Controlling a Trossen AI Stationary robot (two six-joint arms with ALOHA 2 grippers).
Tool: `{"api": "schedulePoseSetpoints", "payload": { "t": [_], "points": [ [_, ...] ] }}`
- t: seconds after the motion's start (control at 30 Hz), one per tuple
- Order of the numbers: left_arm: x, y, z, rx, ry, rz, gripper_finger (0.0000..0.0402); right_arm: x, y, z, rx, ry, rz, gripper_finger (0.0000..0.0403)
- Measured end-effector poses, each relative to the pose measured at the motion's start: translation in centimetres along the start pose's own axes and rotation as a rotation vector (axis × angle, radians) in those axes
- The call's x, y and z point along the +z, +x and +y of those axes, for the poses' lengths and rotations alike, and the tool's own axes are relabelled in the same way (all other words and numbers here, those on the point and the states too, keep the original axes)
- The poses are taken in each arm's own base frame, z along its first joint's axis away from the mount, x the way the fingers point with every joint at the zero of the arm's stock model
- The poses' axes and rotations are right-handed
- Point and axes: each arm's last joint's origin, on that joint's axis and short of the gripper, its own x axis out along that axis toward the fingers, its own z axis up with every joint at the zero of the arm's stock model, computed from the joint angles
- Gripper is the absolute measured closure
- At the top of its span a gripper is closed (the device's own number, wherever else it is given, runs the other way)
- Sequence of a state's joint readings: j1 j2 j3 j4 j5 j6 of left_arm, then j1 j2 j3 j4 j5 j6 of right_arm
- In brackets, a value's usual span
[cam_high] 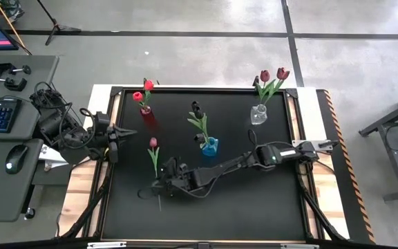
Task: Sort flowers into vase by color
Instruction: Put the red tulip into the transparent flower vase
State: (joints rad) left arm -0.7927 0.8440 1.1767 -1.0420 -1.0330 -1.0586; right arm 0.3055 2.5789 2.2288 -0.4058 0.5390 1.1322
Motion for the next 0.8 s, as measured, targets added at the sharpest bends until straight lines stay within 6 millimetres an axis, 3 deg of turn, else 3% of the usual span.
{"api": "schedulePoseSetpoints", "payload": {
  "t": [0.23,0.53,0.67,0.8],
  "points": [
    [-0.3,0.3,-0.4,0.011,0.015,0.002,0.0402,2.1,1.9,-0.3,0.045,-0.088,-0.123,0.0160],
    [-0.7,0.6,-0.9,0.018,0.033,0.012,0.0402,3.2,3.6,-1.6,0.011,-0.147,-0.156,0.0160],
    [-0.7,0.6,-0.9,0.018,0.033,0.012,0.0401,3.3,3.6,-1.6,0.012,-0.171,-0.157,0.0160],
    [-0.7,0.6,-0.9,0.018,0.034,0.012,0.0401,1.9,4.5,-2.1,0.010,-0.172,-0.138,0.0160]
  ]
}}
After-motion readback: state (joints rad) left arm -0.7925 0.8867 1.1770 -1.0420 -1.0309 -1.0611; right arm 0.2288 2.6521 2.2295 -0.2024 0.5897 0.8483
